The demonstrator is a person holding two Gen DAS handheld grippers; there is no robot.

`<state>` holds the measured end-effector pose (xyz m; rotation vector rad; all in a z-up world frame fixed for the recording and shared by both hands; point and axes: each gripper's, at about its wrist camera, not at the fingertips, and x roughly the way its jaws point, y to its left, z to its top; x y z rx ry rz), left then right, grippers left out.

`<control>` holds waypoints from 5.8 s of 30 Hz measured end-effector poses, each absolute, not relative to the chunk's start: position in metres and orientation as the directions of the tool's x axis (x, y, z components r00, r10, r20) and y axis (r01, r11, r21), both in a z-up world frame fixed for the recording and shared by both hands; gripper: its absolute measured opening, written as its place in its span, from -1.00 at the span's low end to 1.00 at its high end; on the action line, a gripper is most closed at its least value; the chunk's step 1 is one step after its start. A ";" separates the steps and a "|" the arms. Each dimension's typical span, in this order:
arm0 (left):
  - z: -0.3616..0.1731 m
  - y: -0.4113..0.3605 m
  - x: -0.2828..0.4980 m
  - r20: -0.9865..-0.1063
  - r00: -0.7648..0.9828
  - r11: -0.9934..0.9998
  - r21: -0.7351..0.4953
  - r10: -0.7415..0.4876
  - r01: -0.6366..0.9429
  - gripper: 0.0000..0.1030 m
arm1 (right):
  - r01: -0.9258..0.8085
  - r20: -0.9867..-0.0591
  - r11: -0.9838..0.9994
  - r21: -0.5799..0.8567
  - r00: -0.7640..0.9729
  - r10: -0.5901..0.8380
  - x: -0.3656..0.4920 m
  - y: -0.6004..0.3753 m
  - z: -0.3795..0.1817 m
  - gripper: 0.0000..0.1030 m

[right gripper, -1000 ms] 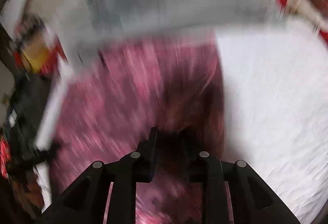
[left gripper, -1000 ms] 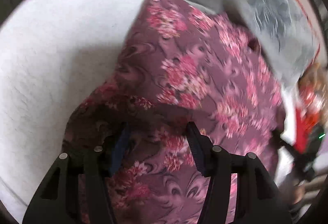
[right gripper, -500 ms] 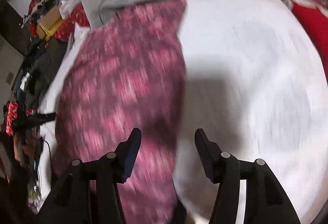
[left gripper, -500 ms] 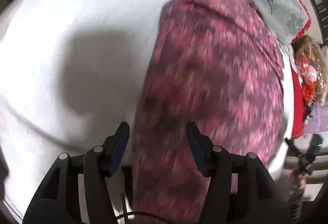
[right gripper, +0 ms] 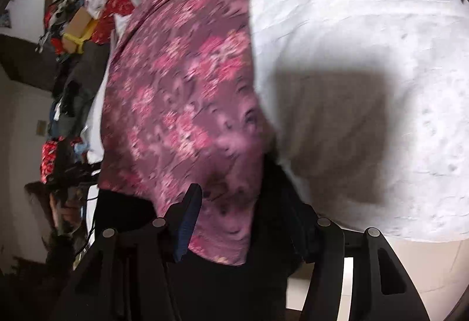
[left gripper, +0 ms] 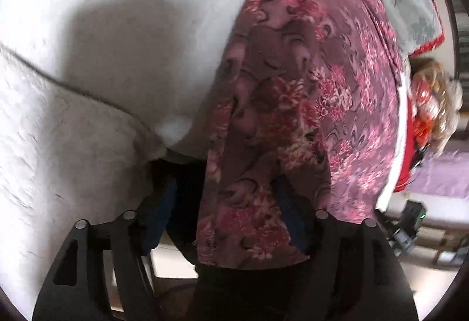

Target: Fold small clothes

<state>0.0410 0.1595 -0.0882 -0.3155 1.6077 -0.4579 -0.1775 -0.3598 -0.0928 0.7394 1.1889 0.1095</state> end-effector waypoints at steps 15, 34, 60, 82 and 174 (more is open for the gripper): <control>-0.049 0.138 0.015 -0.796 -0.006 0.788 -0.601 -0.605 0.134 -0.93 | 0.099 -0.780 0.838 0.537 0.438 0.448 -0.176 -0.317 -0.056 -0.86; 0.035 0.108 0.128 -0.622 0.210 0.653 -0.742 -0.754 0.149 -0.93 | 0.048 -0.443 0.617 0.785 0.739 0.507 -0.085 -0.379 0.026 -0.86; -0.033 0.010 0.404 -0.704 0.215 0.712 -0.700 -0.677 -0.049 -0.93 | 0.386 -0.505 0.385 0.838 0.815 0.284 0.162 -0.527 -0.070 -0.75; -0.038 -0.026 0.387 -0.844 0.285 0.891 -0.431 -0.454 0.143 -0.35 | 0.420 -0.636 0.721 0.551 0.771 0.037 0.180 -0.500 -0.031 -0.90; -0.027 0.004 0.314 -0.856 0.507 0.994 -0.103 -0.099 0.020 0.58 | 0.520 -0.769 0.764 0.382 0.637 -0.049 0.070 -0.445 -0.048 -0.76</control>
